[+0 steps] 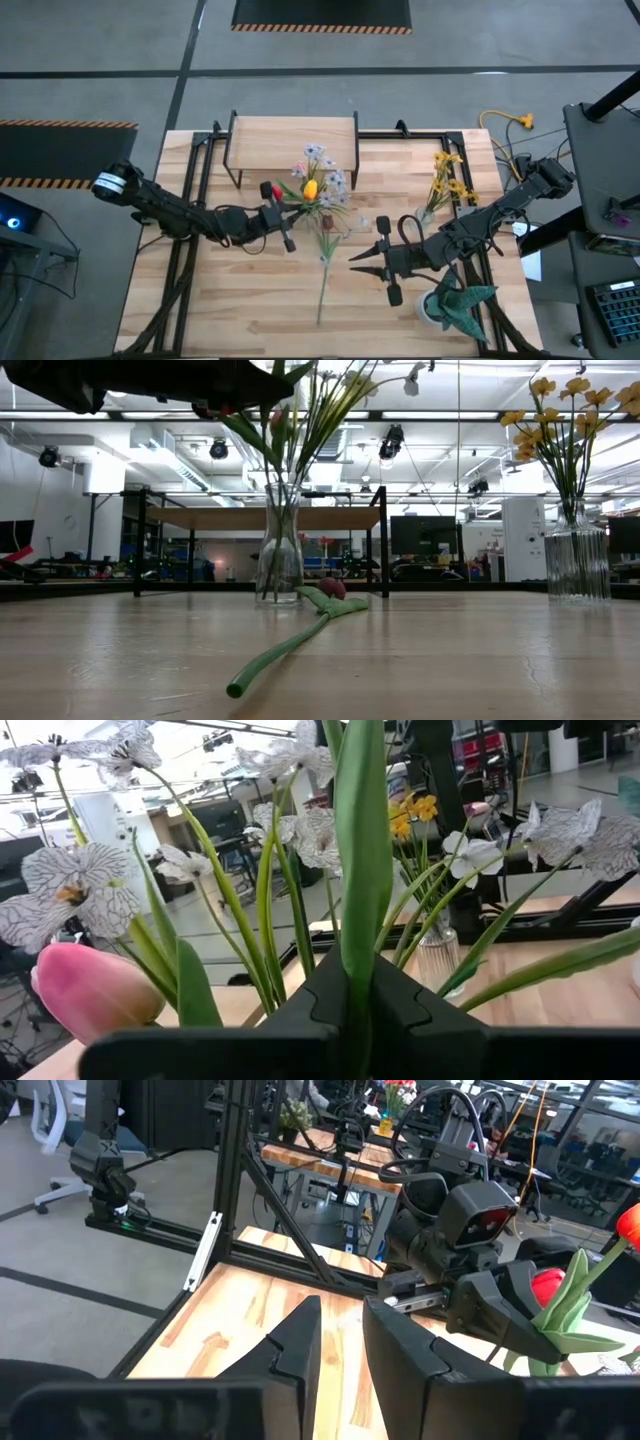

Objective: Pick and place flowers into a vace then onto a shelf
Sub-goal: Put the yellow flower into the left transparent vase

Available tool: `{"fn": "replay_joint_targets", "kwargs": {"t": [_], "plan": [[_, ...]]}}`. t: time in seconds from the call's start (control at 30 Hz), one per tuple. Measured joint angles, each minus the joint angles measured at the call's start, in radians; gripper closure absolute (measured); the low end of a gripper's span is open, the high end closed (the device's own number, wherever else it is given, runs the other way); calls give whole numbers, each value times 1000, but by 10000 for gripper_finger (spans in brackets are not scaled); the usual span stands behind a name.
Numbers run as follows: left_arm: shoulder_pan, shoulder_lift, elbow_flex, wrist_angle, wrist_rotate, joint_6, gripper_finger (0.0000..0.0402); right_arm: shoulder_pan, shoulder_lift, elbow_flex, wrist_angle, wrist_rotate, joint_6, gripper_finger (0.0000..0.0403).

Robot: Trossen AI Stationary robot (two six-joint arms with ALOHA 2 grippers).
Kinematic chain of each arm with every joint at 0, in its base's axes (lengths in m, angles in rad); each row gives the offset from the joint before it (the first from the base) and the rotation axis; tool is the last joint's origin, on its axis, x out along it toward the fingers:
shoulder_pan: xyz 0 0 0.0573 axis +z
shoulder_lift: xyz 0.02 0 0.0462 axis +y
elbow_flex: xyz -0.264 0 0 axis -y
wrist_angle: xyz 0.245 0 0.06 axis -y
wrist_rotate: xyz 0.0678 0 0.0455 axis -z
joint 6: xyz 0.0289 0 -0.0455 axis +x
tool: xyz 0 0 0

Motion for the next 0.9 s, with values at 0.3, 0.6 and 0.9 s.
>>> {"fn": "replay_joint_targets", "kwargs": {"t": [0.3,0.6,0.9], "plan": [[0,0,0,-6,2,-31,324,0,0,0,0,0,3,326],[0,-31,1,-4,2,-17,178,0,0,0,0,0,3,330],[-31,-211,1,-231,1,-34,148,1,0,0,0,0,3,330]]}}
